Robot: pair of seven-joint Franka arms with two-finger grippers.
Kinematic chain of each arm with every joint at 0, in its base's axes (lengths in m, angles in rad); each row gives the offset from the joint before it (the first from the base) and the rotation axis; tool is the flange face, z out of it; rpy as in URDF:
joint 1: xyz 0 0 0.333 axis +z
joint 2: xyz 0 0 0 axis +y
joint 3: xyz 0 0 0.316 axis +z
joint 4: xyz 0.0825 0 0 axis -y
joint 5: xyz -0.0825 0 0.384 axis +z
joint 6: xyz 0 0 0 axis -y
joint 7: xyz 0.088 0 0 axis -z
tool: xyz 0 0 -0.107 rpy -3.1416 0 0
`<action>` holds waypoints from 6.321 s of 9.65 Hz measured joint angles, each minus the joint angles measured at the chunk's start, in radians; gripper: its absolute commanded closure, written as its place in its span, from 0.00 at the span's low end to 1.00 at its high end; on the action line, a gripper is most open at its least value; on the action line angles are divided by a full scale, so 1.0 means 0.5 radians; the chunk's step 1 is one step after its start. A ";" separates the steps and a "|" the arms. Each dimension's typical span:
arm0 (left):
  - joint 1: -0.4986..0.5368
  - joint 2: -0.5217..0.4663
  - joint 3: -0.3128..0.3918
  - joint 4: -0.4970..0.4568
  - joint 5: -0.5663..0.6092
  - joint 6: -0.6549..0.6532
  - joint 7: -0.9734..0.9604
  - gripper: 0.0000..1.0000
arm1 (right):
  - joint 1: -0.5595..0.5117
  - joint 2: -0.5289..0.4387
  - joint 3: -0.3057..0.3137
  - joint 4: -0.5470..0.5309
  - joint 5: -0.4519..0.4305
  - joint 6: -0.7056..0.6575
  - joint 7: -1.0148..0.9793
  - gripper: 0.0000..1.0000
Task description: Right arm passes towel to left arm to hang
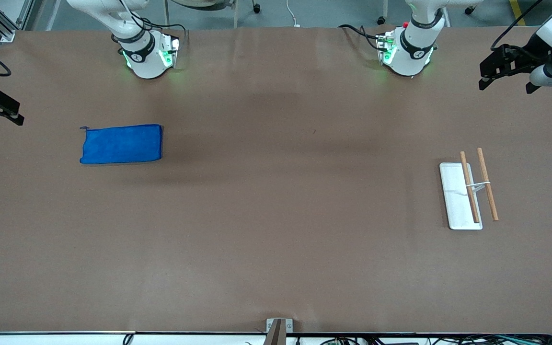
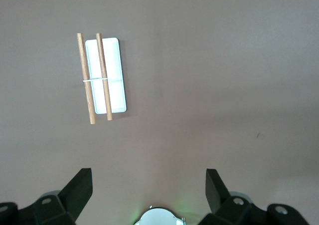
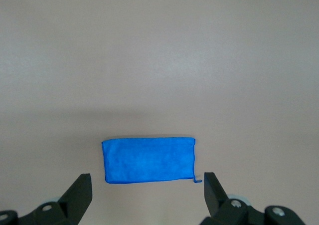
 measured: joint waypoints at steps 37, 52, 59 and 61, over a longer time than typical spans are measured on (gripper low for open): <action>-0.002 0.218 0.001 0.173 0.000 -0.025 -0.004 0.00 | -0.202 0.538 0.000 -1.953 0.016 2.108 0.014 0.11; -0.005 0.317 -0.008 0.175 0.000 0.028 -0.003 0.00 | -0.164 0.540 0.032 -1.957 0.096 2.087 0.014 1.00; -0.026 0.438 -0.030 0.233 -0.204 0.254 0.004 0.00 | -0.072 0.270 0.042 -1.554 0.303 1.208 0.011 1.00; -0.027 0.500 -0.032 0.234 -0.592 0.341 0.004 0.00 | -0.014 0.224 0.045 -1.270 0.479 0.817 0.013 1.00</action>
